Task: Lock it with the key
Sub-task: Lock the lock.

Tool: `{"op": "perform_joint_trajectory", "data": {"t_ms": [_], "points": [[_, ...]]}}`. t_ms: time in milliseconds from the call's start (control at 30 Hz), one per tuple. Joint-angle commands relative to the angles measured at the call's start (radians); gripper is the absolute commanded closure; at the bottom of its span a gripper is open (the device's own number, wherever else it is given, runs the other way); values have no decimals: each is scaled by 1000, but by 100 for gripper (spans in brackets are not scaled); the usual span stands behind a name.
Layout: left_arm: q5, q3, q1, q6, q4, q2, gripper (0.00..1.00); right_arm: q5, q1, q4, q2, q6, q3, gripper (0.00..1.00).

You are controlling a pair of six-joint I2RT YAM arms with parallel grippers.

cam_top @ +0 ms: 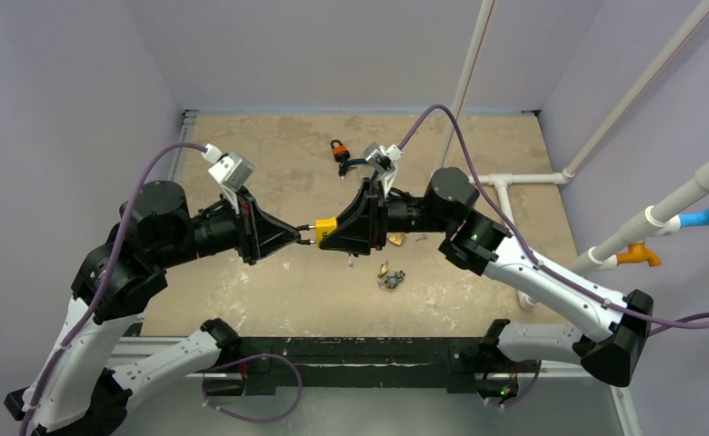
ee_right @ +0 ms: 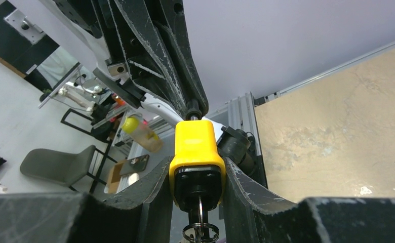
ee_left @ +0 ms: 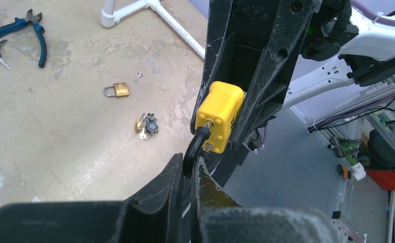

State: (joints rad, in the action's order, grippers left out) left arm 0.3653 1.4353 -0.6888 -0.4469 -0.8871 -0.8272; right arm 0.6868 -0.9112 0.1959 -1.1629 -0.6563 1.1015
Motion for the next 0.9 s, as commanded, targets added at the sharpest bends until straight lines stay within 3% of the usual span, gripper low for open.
{"op": "perform_joint_trajectory", "data": {"t_ms": [0, 367, 867], "points": [[51, -36, -20, -71, 143, -44, 100, -34, -43, 30, -23, 67, 87, 100], [70, -33, -63, -114, 232, -108, 100, -132, -95, -60, -71, 167, 127, 100], [82, 11, -113, -147, 294, -163, 100, -158, -103, -84, -103, 186, 126, 100]]}}
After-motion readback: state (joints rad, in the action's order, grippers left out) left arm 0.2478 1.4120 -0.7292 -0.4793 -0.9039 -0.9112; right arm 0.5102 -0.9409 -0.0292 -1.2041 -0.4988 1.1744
